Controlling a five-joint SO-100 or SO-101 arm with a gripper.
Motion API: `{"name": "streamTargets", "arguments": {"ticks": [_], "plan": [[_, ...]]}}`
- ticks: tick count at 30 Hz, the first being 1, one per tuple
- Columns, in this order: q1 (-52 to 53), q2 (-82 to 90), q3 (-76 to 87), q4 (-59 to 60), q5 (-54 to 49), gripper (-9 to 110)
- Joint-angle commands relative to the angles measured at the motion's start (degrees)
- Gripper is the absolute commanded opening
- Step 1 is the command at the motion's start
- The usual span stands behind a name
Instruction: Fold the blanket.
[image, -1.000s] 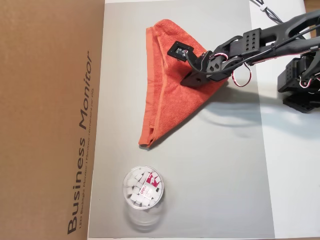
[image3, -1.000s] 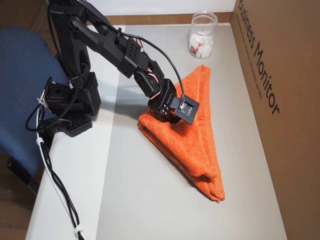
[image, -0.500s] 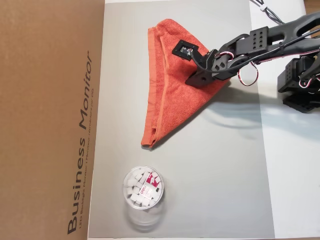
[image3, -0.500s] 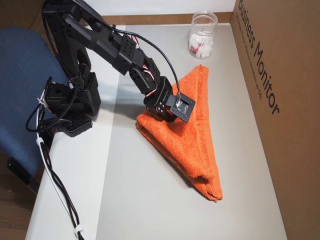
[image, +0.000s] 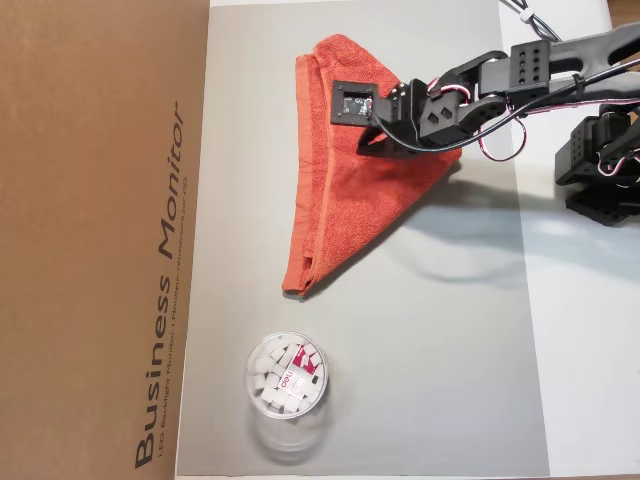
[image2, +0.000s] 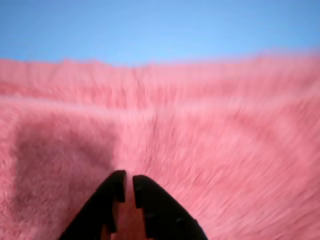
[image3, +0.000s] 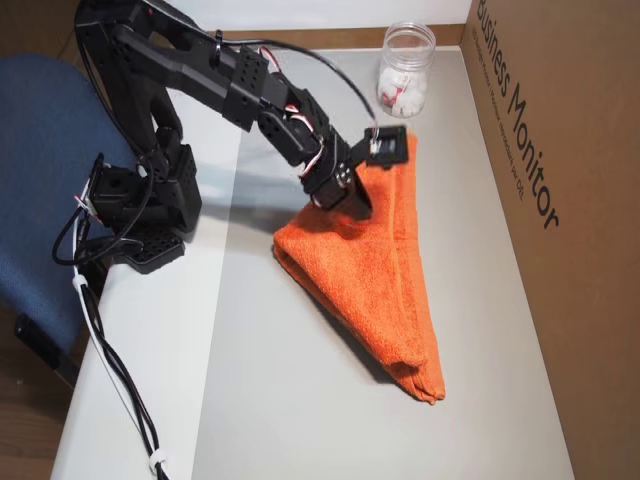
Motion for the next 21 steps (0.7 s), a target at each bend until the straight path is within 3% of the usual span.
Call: {"name": "streamTargets", "arguments": {"ticks": [1,6,13,18,21], "plan": [[-0.2,3.0,-5.6,-0.4,-8.7,0],[0.4,3.8,-8.5,-0.4,-14.6,0],[0.8,11.7,-7.7,0.4,-14.4,0],[0.8,17.0,-8.8,10.8,-13.7,0],[0.7,20.9,-8.7,17.3,-7.1,0]]}}
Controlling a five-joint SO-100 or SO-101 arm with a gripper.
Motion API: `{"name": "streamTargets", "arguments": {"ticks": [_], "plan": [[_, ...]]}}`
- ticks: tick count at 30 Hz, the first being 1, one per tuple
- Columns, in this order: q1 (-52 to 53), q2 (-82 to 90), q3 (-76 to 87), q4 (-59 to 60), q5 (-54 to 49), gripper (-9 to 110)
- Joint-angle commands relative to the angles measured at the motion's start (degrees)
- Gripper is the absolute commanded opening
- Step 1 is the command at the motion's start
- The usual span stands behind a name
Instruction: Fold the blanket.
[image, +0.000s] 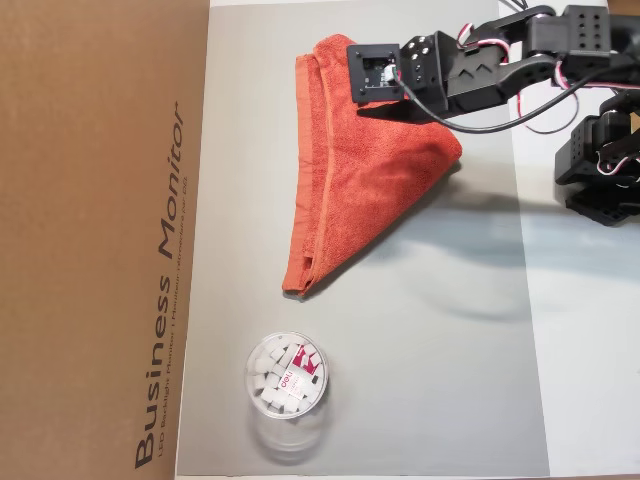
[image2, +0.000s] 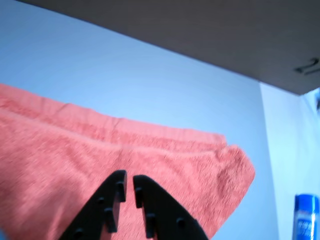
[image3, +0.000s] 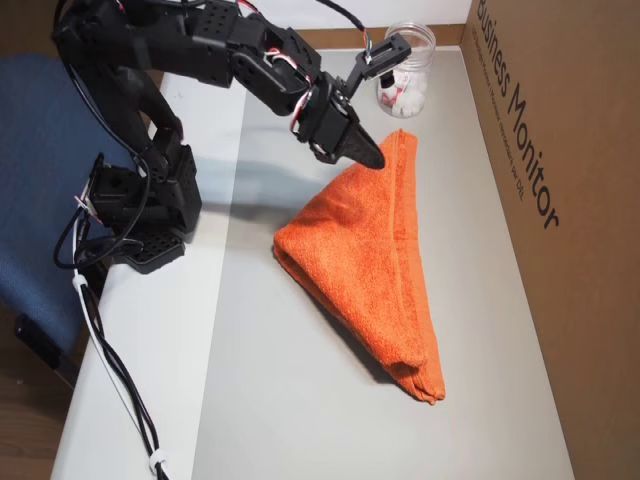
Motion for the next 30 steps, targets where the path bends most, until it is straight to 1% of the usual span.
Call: {"name": "streamTargets", "arguments": {"ticks": [1,4,8,11,13,30], "plan": [[-0.7,6.1,-2.9,6.3,8.7,0],[-1.3,10.1,-2.4,10.4,16.1,0],[-2.6,15.0,-2.1,13.3,18.9,0],[-2.9,17.7,-1.6,15.1,23.9,0],[-3.0,19.8,0.3,15.4,25.4,0],[-4.7,51.2,30.1,15.3,25.7,0]]}}
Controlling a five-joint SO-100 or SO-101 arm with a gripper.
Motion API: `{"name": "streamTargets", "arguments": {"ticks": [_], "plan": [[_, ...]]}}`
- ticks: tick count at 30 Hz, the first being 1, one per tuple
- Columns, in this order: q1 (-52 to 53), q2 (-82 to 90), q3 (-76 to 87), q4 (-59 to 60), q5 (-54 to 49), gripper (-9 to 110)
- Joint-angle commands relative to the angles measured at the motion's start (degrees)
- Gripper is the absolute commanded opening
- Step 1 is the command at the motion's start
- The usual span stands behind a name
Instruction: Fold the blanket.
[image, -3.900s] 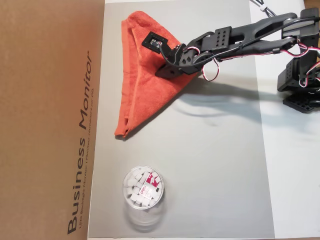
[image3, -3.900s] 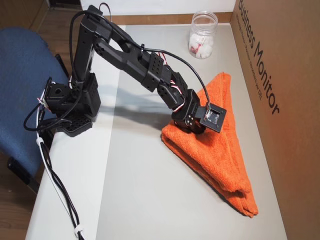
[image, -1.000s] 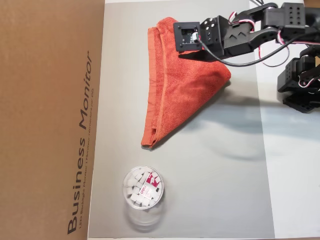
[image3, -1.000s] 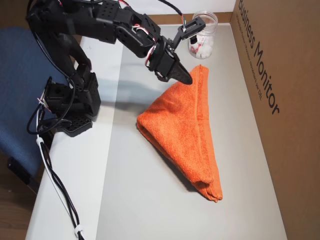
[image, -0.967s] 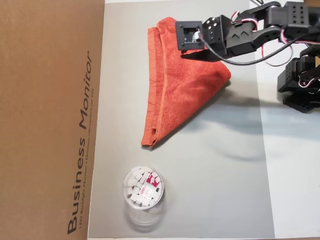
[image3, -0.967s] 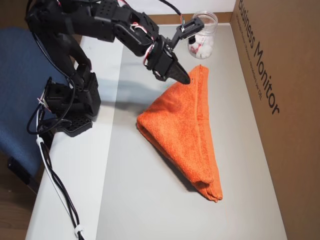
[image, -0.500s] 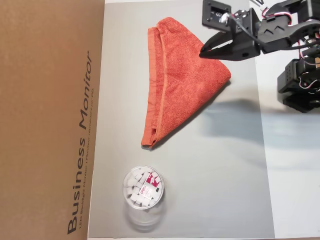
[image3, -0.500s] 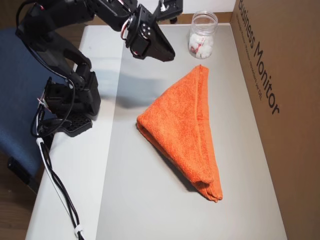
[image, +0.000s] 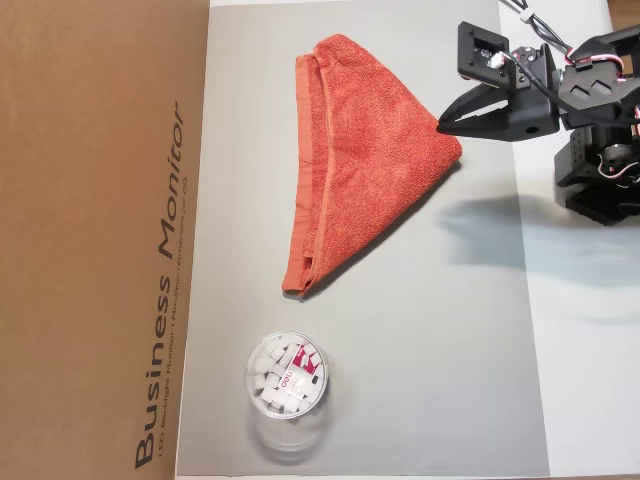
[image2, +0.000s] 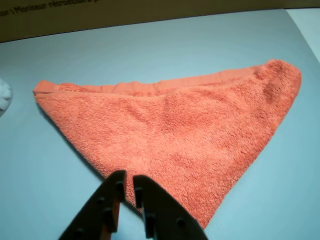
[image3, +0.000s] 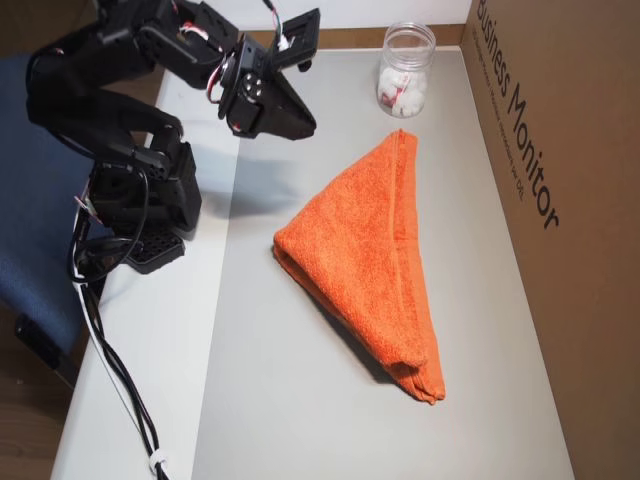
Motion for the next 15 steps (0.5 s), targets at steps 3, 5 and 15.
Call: {"name": "streamTargets", "arguments": {"ticks": [3,5,15], "plan": [[-0.9,9.6,7.1,0.2,0.1,0],[-1.0,12.9,10.5,0.2,0.1,0],[-1.0,27.5,24.9,0.3,0.0,0]]}}
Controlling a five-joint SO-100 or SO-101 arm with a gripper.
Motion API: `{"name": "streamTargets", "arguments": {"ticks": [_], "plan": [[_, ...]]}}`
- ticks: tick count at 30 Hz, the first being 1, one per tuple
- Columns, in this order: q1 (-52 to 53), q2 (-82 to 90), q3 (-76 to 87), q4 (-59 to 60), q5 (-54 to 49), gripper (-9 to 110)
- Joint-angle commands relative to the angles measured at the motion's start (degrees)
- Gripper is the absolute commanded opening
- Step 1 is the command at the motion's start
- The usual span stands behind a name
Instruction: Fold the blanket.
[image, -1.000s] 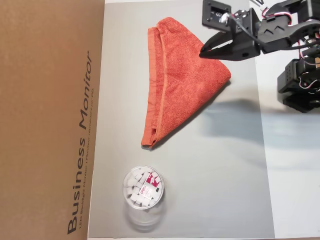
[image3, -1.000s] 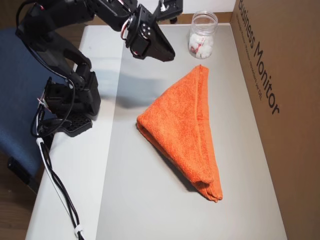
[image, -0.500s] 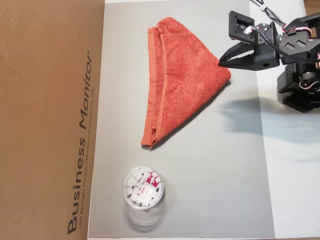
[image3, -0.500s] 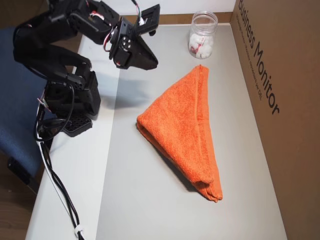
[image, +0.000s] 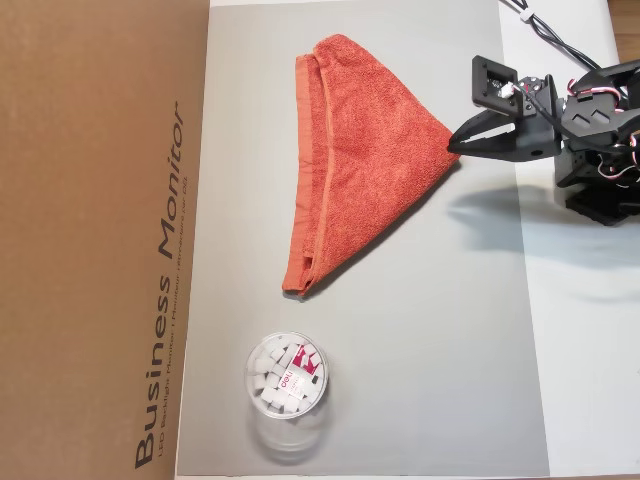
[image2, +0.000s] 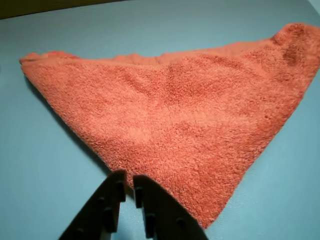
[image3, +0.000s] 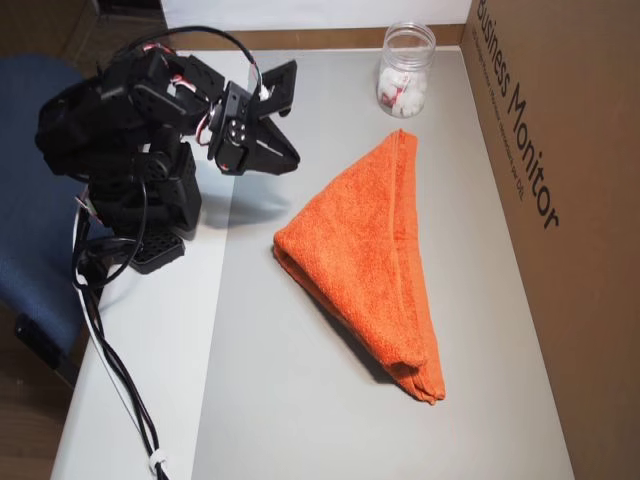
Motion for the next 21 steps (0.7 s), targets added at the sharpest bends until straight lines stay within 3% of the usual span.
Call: {"name": "streamTargets", "arguments": {"ticks": [1,21], "plan": [[-0.4,3.7,2.5,0.3,0.1,0],[-0.4,7.3,13.6,2.5,1.1,0]]}}
